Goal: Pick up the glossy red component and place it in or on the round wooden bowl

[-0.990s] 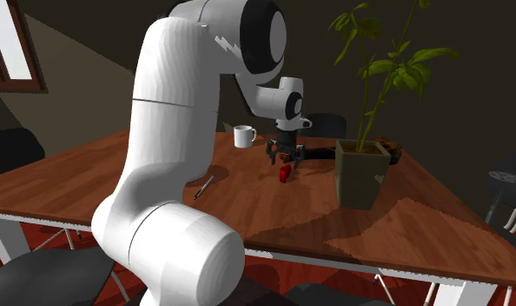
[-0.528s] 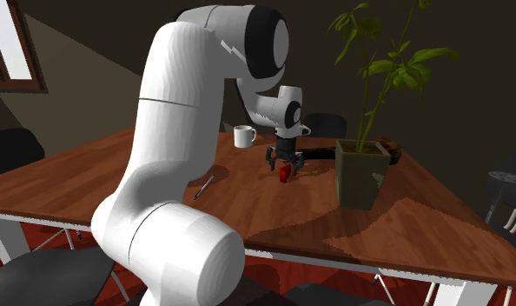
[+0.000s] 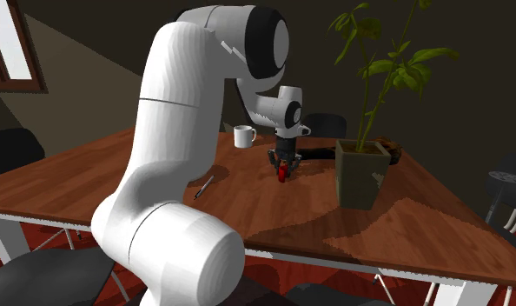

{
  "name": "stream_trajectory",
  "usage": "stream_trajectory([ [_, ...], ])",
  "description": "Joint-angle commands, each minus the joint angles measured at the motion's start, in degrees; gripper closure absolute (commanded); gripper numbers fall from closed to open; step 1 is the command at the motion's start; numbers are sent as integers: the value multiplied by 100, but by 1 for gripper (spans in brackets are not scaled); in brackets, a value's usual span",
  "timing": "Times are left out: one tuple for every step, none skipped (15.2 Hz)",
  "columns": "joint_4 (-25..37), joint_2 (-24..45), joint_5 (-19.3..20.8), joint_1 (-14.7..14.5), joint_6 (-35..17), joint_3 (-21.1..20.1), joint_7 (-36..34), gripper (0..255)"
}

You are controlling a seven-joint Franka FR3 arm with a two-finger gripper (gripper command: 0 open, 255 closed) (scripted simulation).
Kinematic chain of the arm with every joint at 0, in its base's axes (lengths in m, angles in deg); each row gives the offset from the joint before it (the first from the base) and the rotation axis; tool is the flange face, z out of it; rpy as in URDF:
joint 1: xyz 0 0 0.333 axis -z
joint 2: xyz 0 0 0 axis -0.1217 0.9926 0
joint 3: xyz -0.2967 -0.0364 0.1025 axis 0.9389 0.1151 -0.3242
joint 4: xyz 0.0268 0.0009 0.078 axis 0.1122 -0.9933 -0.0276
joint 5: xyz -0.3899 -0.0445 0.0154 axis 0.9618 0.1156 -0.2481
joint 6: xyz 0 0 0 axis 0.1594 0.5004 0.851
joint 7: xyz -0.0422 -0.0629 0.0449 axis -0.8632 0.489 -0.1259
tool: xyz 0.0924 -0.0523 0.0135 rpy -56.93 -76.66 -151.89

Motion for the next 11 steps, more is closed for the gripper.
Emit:
stream_trajectory([
  [-1,1,0,0,0,0,0,255],
  [0,1,0,0,0,0,0,255],
  [-2,0,0,-1,0,0,-2,255],
  [-2,0,0,0,-1,0,-1,255],
  [-2,0,0,-1,-1,0,-1,255],
  [-1,1,0,-1,0,0,-2,255],
  [0,1,0,0,-1,0,0,255],
  [21,-42,-4,2,64,-2,0,255],
  [44,-84,-8,4,129,-4,0,255],
  [70,-124,-12,6,195,-5,-1,255],
  [96,-164,-15,8,261,-7,-1,255],
])
